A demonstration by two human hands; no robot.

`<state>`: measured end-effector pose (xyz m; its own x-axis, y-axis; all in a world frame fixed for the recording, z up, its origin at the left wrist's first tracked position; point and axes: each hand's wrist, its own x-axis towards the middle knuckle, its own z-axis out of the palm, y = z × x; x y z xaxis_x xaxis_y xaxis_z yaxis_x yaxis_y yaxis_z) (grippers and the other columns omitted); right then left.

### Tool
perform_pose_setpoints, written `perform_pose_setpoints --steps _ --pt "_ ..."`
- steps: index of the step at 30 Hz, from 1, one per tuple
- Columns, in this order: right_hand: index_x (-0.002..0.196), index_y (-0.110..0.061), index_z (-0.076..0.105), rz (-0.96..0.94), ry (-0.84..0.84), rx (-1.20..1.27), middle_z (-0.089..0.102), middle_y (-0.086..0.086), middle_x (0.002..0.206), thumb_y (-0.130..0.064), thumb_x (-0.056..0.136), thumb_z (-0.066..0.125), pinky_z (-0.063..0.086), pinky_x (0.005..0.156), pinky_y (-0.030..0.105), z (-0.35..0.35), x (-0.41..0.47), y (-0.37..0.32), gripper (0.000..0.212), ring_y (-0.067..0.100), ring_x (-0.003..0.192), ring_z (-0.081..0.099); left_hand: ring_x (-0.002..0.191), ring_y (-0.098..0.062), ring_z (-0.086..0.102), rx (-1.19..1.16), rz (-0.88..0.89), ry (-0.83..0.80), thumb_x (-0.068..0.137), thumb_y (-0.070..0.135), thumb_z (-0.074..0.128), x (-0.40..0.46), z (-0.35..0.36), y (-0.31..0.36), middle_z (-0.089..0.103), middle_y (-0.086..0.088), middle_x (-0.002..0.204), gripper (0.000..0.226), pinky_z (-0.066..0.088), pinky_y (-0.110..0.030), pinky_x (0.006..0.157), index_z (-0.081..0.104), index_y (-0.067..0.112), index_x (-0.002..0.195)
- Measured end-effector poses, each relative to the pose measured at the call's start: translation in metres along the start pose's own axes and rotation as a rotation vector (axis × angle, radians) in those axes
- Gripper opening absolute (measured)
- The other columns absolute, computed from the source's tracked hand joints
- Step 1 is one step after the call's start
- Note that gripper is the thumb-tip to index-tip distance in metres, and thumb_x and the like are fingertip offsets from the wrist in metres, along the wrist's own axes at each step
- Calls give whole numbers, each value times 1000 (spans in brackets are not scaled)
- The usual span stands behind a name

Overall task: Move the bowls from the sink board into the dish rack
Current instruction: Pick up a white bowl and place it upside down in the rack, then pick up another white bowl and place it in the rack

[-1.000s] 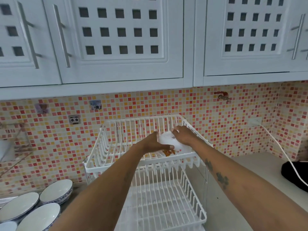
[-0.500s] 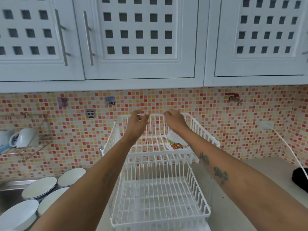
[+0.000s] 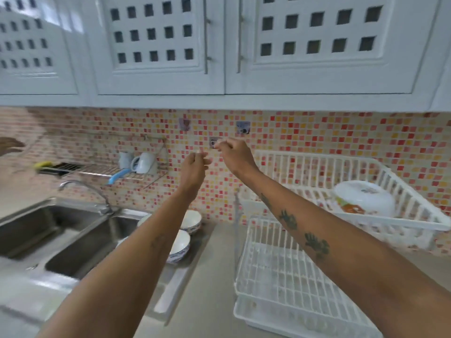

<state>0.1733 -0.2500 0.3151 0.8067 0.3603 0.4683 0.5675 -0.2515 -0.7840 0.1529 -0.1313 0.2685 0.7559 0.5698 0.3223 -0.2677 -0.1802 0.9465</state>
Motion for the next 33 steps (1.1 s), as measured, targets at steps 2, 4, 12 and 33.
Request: perform_pose_setpoints --steps 2,4,12,33 --pt "108 9 63 12 -74 25 67 21 89 -27 98 41 52 71 41 33 1 -3 43 30 72 62 96 -22 58 4 -31 54 106 32 31 5 -32 -8 64 -10 107 35 46 -31 77 53 9 119" --pt "111 11 60 60 -135 66 66 29 113 -26 97 41 53 90 52 67 1 -2 45 42 101 64 97 -24 59 10 -73 110 106 34 30 9 -66 -17 64 -10 109 39 46 -36 81 50 8 126" --pt "96 4 66 259 -381 156 57 14 79 -23 93 45 37 69 35 189 -4 22 34 22 75 49 74 -19 58 2 -225 328 105 34 29 9 -191 -66 66 -10 89 36 43 -38 84 55 9 106" --pt "69 -21 49 625 -711 17 53 10 86 -34 89 42 34 56 30 408 -19 158 24 24 78 49 63 -14 46 187 -581 521 106 30 29 6 -320 -275 54 -5 73 50 35 -28 60 52 14 66"
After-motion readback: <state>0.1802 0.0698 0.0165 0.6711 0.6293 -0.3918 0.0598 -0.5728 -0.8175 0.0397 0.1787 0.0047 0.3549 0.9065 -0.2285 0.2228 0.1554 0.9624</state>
